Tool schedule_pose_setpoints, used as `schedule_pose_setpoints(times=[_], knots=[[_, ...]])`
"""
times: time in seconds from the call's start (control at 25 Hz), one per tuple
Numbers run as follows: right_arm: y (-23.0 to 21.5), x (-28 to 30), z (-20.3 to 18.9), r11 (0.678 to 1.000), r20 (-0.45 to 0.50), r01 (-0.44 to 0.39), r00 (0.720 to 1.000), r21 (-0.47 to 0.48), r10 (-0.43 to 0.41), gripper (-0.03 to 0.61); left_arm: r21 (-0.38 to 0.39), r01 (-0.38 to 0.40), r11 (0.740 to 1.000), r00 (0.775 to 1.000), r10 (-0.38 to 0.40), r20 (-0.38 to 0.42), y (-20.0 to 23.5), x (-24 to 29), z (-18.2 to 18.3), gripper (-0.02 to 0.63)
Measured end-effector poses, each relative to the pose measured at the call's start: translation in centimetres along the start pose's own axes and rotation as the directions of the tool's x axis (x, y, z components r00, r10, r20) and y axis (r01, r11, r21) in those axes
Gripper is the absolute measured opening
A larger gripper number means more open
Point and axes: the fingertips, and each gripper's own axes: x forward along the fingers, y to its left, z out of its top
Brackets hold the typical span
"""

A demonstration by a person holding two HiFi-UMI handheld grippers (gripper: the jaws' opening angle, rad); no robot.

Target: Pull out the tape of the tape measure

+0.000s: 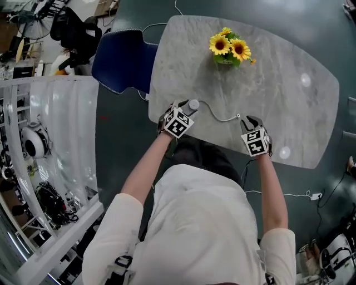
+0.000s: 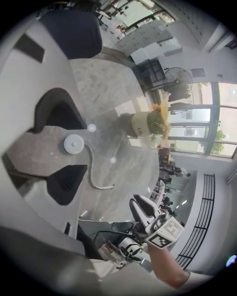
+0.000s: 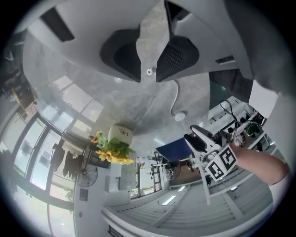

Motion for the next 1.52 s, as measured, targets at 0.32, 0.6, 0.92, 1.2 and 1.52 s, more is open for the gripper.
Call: schedule_pose_setpoints(times=[0.32, 0.6, 0.92, 1.2, 1.52], knots=[[-0.5, -7.9, 5.5, 0.992, 0.192, 0.083, 0.976, 0.095, -0.100, 0.114, -0.046, -0.041, 0.998, 0.987, 0.048, 0.151, 0.1, -8.1, 3.9, 0.225], [0.1, -14.7, 9.4, 0.974, 0.291, 0.149, 0.937, 0.173, -0.195, 0.099, -0.024, -0.005, 1.000, 0.954, 0.012, 0.298, -0.2, -15.8, 7.9, 0.167], [1.7, -22.3, 13.2, 0.952, 0.420, 0.212, 0.860, 0.221, -0.289, 0.067, 0.045, -0.028, 0.999, 0.885, 0.004, 0.466, 0.0, -24.1, 12.1, 0.108], [3.7, -28.0, 16.4, 0.938, 0.537, 0.205, 0.777, 0.278, -0.329, 0.051, 0.011, -0.051, 0.999, 0.804, 0.034, 0.593, 1.4, -30.7, 13.8, 0.020], [4.8, -32.7, 18.4, 0.926, 0.609, 0.226, 0.701, 0.303, -0.370, 0.049, 0.019, -0.047, 0.999, 0.726, 0.021, 0.687, 1.9, -35.5, 15.1, 0.008]])
